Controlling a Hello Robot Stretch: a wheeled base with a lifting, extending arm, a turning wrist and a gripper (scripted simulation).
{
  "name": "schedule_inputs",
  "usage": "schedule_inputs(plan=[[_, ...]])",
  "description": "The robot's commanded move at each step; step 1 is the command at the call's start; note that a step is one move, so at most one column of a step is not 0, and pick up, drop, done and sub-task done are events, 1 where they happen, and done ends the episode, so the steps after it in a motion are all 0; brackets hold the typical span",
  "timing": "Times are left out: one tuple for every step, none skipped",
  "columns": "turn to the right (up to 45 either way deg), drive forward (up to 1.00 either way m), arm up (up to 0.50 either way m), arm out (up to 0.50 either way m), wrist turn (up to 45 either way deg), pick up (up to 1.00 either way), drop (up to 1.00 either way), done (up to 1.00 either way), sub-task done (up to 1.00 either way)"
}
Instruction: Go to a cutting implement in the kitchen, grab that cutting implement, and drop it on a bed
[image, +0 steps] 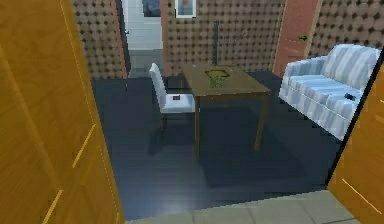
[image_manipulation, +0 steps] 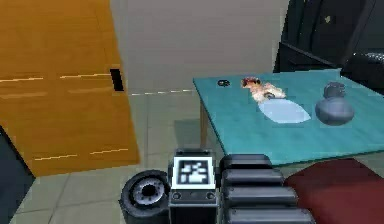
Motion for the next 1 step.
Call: schedule_inputs(plan=[[0.0, 1.0, 0.0, 0.0, 0.0, 0.0, 0.0, 0.0, 0.0]])
